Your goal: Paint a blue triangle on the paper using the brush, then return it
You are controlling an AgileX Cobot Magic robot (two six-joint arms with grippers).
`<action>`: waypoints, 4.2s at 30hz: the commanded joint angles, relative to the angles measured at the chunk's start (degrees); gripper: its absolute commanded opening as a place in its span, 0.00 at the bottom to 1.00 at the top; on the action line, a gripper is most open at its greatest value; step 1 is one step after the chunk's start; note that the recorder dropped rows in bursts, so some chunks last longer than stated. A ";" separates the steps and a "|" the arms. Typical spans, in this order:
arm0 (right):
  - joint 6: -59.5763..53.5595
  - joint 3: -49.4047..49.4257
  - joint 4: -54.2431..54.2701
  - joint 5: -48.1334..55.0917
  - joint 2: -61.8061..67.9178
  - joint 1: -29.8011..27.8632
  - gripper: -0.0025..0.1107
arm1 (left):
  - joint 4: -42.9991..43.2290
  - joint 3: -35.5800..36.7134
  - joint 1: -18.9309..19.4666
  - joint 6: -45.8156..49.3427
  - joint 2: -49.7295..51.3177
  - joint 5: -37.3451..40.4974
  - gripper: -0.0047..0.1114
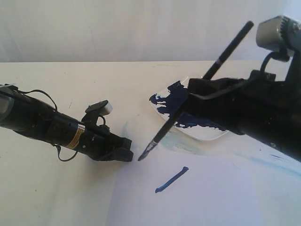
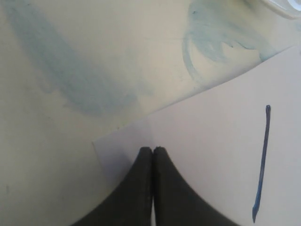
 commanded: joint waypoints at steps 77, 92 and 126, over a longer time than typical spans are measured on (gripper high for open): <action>-8.05 11.05 46.76 -13.71 -3.80 0.04 0.02 | 1.03 0.05 -0.26 0.09 0.07 1.78 0.04; -4.14 11.05 44.37 -12.62 -3.80 0.04 0.02 | 1.03 0.05 -0.26 0.09 0.07 1.78 0.04; -0.83 11.05 42.41 -11.96 -0.99 0.04 0.02 | 1.03 0.05 -0.26 0.09 0.07 1.68 0.04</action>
